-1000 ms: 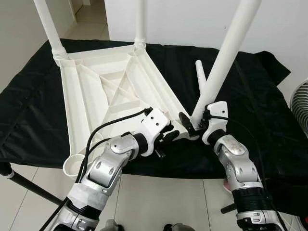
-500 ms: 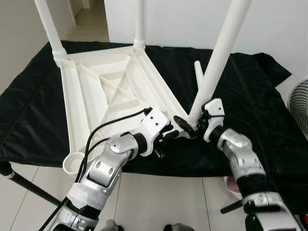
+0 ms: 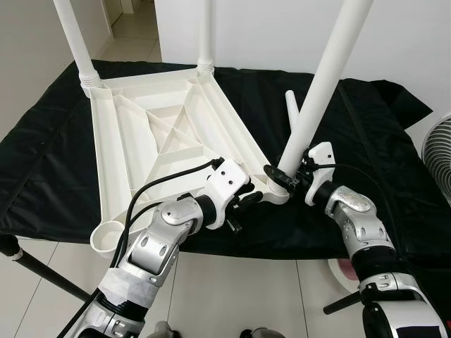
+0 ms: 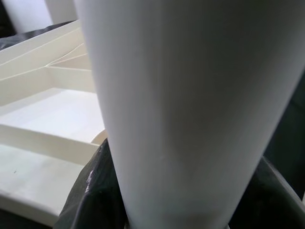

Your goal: Building children table

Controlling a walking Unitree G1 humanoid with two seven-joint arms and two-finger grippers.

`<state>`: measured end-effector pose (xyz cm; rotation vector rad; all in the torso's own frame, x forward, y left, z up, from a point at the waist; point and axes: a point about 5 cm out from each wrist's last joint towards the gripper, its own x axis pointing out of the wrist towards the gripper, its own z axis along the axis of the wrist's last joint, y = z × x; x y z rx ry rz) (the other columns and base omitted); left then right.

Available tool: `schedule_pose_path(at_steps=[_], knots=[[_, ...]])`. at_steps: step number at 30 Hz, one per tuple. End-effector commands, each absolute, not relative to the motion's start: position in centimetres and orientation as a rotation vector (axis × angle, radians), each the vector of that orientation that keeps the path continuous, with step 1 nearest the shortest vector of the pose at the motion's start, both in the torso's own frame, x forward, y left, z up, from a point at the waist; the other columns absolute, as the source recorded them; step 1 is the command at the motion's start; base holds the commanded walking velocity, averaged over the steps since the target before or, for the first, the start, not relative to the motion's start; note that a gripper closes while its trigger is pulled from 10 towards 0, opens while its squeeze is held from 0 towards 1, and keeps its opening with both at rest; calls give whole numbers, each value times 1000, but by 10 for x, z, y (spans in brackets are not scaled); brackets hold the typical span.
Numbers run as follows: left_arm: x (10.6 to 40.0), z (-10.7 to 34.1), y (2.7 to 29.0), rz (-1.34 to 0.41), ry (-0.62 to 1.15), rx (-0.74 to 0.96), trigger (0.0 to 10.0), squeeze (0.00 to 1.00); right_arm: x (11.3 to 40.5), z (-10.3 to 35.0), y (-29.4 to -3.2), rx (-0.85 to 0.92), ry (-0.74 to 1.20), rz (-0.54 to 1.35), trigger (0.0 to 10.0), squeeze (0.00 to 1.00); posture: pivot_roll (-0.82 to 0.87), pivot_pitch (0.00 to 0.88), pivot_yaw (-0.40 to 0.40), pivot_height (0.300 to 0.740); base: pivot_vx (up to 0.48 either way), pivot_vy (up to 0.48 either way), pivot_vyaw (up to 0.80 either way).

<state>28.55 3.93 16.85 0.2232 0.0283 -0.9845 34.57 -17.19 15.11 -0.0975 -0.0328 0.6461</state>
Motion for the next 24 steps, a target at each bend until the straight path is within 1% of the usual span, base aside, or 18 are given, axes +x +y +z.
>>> schedule_pose_path(at_steps=[1,5,7,8,9,10,13,14,15,16,17,19,20,22,24], knots=[[285,170,39,-961,14,240,10000,0,344,140,-171,-51,19,558,10000,0,-96,44,-4,740,0,0,0],[285,170,39,-963,14,240,10000,0,343,142,-163,-10,16,517,10000,0,-99,47,-3,740,0,0,0],[285,170,39,-963,14,240,10000,0,343,142,-163,-10,16,517,10000,0,-99,47,-3,740,0,0,0],[285,170,39,-962,15,240,10000,0,343,144,-156,6,7,490,10000,0,-100,50,-5,740,0,0,0],[285,170,38,-964,14,238,10000,0,342,146,-143,48,2,366,10000,0,-100,50,-5,740,0,0,0],[285,170,38,-964,14,236,10000,0,342,148,-139,56,-12,301,10000,0,-98,53,-7,740,0,0,0],[285,170,38,-964,13,236,10000,0,341,149,-137,59,-22,264,10000,0,-98,53,-7,740,0,0,0],[285,170,38,-962,14,235,10000,0,339,150,-134,48,-31,198,10000,0,-95,60,-12,740,0,0,0],[285,170,38,-962,14,235,10000,0,339,150,-134,48,-31,198,10000,0,-95,60,-12,740,0,0,0],[284,170,38,-960,15,234,10000,0,337,149,-131,75,-32,119,10000,0,-95,60,-12,740,0,0,0],[284,170,38,-960,15,234,10000,0,337,149,-131,75,-32,119,10000,0,-95,60,-12,740,0,0,0],[284,170,39,-957,15,232,10000,0,334,148,-129,102,-27,0,10000,0,-95,60,-12,740,0,0,0],[284,170,39,-957,15,232,10000,0,334,148,-129,102,-27,0,10000,0,-95,60,-12,740,0,0,0],[285,170,39,-953,14,230,10000,0,331,148,-127,106,-27,-93,10000,0,-92,63,-12,740,0,0,0],[286,171,39,-951,13,229,10000,0,330,151,-126,96,-35,-125,10000,0,-92,67,-10,740,0,0,0]])
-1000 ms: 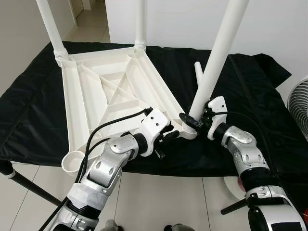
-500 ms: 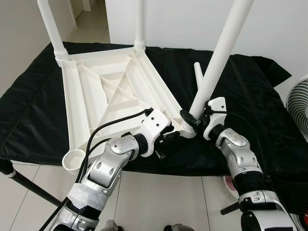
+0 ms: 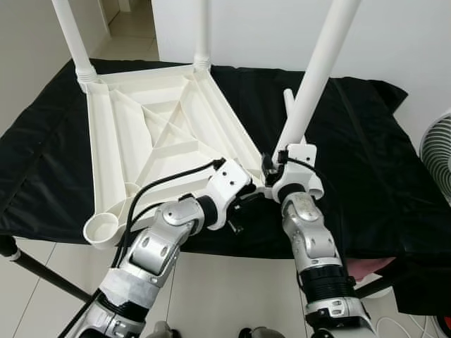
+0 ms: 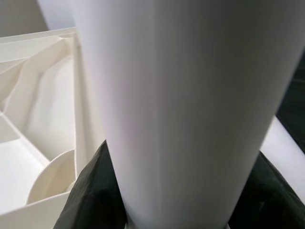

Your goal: Building children table

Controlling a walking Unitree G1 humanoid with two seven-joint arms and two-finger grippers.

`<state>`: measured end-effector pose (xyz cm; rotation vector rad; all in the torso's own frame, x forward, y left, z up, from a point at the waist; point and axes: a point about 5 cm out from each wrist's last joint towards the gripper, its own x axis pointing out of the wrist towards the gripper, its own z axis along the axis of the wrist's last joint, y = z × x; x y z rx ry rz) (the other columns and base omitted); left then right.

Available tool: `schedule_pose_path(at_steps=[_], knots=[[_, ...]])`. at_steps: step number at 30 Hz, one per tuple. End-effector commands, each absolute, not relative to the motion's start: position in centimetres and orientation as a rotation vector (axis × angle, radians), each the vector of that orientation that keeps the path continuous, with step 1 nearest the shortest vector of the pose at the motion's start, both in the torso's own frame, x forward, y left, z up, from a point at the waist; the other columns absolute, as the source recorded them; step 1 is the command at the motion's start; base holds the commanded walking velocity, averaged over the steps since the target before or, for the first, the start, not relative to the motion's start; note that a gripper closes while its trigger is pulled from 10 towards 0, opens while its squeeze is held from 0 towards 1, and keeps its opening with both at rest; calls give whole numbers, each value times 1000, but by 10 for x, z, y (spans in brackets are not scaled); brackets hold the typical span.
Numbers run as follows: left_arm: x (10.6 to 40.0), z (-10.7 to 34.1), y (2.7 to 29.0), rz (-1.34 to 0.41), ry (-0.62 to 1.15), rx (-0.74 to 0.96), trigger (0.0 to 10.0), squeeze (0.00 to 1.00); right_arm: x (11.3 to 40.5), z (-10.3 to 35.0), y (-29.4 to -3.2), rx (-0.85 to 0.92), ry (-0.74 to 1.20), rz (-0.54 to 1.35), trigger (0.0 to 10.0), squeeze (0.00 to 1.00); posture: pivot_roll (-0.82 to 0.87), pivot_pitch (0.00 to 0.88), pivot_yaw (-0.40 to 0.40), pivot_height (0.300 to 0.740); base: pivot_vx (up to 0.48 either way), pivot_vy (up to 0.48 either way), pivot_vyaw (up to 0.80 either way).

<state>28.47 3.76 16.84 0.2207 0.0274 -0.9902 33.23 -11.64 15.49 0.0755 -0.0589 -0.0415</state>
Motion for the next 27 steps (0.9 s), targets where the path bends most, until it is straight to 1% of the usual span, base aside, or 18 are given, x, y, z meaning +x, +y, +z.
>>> schedule_pose_path(at_steps=[1,9,10,11,12,13,16,24,25,26,27], knots=[[286,171,39,-951,13,229,10000,0,330,151,-126,96,-35,-125,10000,0,-92,67,-10,740,0,0,0],[286,172,40,-945,12,229,10000,0,328,156,-132,65,-44,-186,10000,0,-92,70,-9,740,0,0,0],[287,172,40,-943,11,228,10000,0,328,157,-132,67,-48,-188,10000,435,-92,70,-9,740,0,0,0],[287,172,40,-942,10,228,10000,0,328,157,-131,68,-49,-193,10000,718,-92,70,-9,740,0,0,0],[287,172,40,-942,10,228,10000,0,328,157,-131,68,-49,-193,10000,718,-92,70,-9,740,0,0,0],[287,172,40,-942,10,228,10000,0,328,158,-130,75,-59,-185,10000,1000,-90,71,-11,740,0,0,0],[287,172,41,-938,9,228,10000,0,327,163,-128,81,-103,-160,10000,1000,-90,71,-11,740,0,0,0],[286,172,41,-939,12,226,10000,0,317,163,-133,52,-129,-140,10000,1000,-91,77,-10,740,0,0,0],[286,172,41,-939,13,226,10000,0,315,162,-133,51,-132,-128,10000,1000,-91,77,-10,740,0,0,0],[286,171,41,-941,15,226,10000,0,312,161,-130,81,-133,-61,10000,1000,-95,79,-7,740,0,0,0],[286,171,41,-941,15,226,10000,0,312,161,-130,81,-133,-61,10000,1000,-95,79,-7,740,0,0,0]])
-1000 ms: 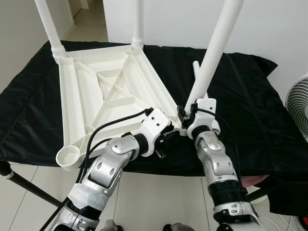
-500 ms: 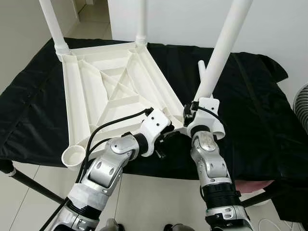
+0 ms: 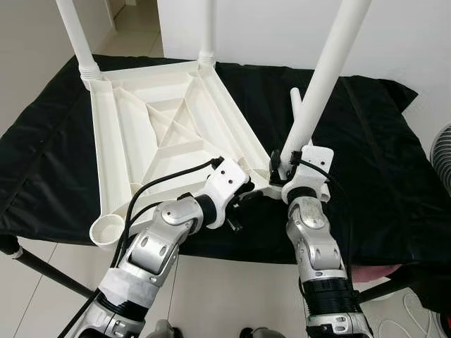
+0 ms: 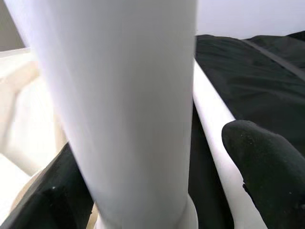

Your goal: Building children table

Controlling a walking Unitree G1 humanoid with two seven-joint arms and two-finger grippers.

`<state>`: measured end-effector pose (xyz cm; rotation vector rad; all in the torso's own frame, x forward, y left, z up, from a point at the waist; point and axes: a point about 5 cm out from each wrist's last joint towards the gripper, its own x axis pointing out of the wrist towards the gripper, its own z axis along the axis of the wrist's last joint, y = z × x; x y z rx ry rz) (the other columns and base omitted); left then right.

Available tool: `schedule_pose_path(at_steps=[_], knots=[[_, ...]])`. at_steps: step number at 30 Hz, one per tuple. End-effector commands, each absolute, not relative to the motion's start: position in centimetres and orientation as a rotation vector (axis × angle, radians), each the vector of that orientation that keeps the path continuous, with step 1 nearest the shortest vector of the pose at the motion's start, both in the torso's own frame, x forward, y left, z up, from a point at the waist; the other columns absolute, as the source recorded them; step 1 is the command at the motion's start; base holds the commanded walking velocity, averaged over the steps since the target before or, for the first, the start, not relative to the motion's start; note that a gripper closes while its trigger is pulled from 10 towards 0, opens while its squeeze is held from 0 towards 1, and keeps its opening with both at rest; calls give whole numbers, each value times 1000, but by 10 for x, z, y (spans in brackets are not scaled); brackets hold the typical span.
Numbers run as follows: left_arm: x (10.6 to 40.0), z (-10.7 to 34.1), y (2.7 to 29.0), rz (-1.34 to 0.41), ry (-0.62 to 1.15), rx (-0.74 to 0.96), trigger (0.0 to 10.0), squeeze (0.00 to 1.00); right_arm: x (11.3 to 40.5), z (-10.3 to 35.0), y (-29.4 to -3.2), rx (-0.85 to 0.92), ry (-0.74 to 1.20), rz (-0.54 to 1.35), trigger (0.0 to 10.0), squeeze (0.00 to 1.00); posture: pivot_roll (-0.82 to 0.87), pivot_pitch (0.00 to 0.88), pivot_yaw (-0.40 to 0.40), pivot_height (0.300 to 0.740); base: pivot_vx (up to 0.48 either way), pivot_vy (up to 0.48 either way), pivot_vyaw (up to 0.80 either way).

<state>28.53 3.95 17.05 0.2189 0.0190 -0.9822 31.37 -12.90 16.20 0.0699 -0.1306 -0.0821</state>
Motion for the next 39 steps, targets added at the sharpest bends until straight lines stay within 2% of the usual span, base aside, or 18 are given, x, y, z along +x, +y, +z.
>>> schedule_pose_path(at_steps=[1,2,3,7,14,22,23,24,25,26,39], knots=[[286,171,41,-941,15,226,10000,0,312,161,-130,81,-133,-61,10000,1000,-95,79,-7,740,0,0,0],[286,171,41,-941,15,227,10000,0,311,161,-129,90,-133,-43,10000,0,-95,79,-7,740,0,0,0],[286,171,41,-941,15,227,10000,0,311,161,-129,90,-133,-43,10000,0,-95,79,-7,740,0,0,0],[286,172,40,-954,15,227,10000,0,315,160,-137,1,-136,154,10000,0,-95,79,-7,740,0,0,0],[287,173,38,-964,14,230,10000,0,336,168,-157,-105,-137,252,10000,0,-112,76,10,740,0,0,0],[286,173,37,-964,11,232,10000,0,352,165,-157,-185,-93,427,10000,0,-102,65,1,740,0,0,0],[287,173,37,-963,10,232,10000,0,353,161,-158,-193,-69,451,6980,0,-98,66,-3,740,0,0,0],[287,173,37,-963,10,232,10000,0,353,161,-158,-193,-69,451,6980,0,-98,66,-3,740,0,0,0],[287,173,37,-961,10,232,10000,0,353,157,-158,-198,-45,474,4157,0,-98,66,-3,740,0,0,0],[287,173,37,-957,7,231,10000,0,353,149,-162,-198,-14,507,0,0,-96,64,-4,740,0,0,0],[286,173,37,-957,8,228,10000,0,352,143,-173,-178,0,506,0,0,-100,69,-2,740,0,0,0]])
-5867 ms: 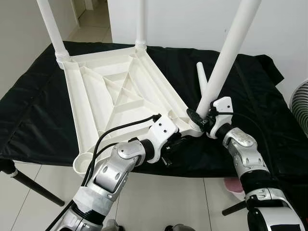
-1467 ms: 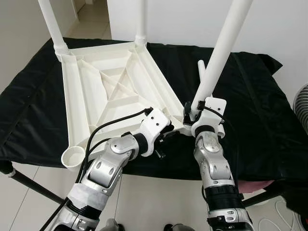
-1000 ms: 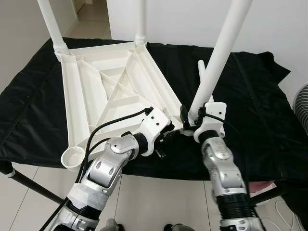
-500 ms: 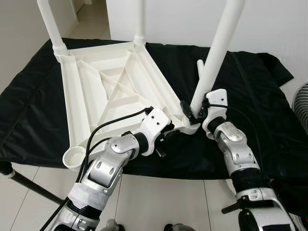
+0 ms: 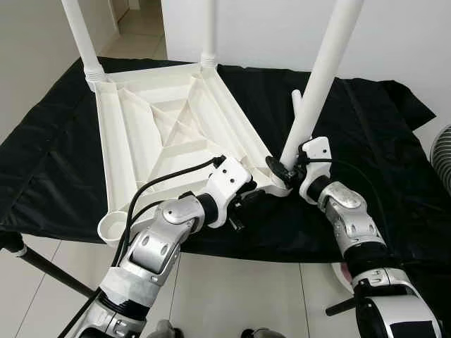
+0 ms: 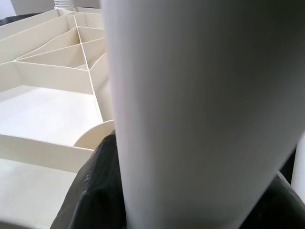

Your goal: Building children table

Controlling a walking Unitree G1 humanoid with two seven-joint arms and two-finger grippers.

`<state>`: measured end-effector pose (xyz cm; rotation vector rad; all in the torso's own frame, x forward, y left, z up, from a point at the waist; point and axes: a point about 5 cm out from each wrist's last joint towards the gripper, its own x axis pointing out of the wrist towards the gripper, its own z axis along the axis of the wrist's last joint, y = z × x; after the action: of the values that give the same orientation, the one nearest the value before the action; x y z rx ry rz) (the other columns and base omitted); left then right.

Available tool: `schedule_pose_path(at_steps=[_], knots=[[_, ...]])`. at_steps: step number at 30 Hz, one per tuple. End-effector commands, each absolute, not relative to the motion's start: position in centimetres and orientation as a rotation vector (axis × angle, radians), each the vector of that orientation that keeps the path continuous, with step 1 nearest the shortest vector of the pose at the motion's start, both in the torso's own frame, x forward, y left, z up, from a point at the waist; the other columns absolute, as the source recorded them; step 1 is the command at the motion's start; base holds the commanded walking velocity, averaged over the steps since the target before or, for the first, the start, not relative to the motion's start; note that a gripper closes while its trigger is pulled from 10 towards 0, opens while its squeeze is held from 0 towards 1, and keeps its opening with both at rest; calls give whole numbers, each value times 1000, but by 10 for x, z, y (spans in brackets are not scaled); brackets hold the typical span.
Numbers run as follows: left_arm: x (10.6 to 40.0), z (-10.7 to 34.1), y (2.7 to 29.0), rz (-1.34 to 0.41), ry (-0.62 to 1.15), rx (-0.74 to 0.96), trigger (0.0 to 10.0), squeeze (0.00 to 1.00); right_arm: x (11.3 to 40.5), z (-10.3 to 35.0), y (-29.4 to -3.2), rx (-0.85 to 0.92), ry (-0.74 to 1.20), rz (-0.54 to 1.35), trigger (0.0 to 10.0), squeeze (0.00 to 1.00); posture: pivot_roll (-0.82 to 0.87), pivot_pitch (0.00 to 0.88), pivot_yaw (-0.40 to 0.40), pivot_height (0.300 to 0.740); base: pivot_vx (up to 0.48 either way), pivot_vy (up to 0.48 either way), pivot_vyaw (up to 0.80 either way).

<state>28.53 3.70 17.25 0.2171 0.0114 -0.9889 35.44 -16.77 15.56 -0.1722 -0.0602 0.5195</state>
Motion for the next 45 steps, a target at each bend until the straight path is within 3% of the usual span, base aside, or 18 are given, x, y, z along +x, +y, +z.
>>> schedule_pose_path(at_steps=[1,6,10,13,17,22,24,26,30,31,40,41,45], knots=[[287,173,37,-958,7,229,10000,0,352,143,-173,-175,-1,478,0,0,-100,69,-2,740,0,0,0],[286,173,36,-961,7,229,10000,0,354,144,-173,-154,-1,398,0,0,-100,72,-9,740,0,0,0],[284,172,35,-965,10,224,10000,0,348,140,-163,-78,9,165,0,0,-96,70,-14,740,0,0,0],[284,172,35,-965,11,224,10000,0,345,139,-158,-65,8,147,0,0,-96,70,-14,740,0,0,0],[282,171,34,-969,13,224,10000,0,332,135,-145,-60,-6,-41,0,0,-94,66,-19,740,0,0,0],[282,170,33,-971,13,224,10000,0,328,135,-127,-1,-16,-64,0,0,-95,59,-23,740,0,0,0],[282,170,33,-971,12,223,10000,0,326,137,-122,8,-33,-44,510,0,-95,54,-23,740,0,0,0],[281,170,32,-974,12,224,10000,0,324,142,-124,21,-52,-42,10000,0,-97,52,-24,740,0,0,0],[281,170,32,-975,13,226,10000,0,323,144,-129,20,-57,-44,10000,0,-97,52,-24,740,0,0,0],[281,170,33,-975,12,227,10000,0,322,145,-129,28,-60,-30,10000,1000,-96,47,-27,740,0,0,0],[280,168,34,-969,17,225,10000,0,307,146,-133,-7,-97,-43,10000,1000,-97,49,-26,740,0,0,0],[280,168,34,-970,18,225,10000,0,303,146,-134,-10,-107,-31,10000,0,-98,49,-24,740,0,0,0],[280,168,34,-972,19,226,10000,0,290,146,-137,-7,-132,23,10000,0,-104,55,-21,740,0,0,0]])
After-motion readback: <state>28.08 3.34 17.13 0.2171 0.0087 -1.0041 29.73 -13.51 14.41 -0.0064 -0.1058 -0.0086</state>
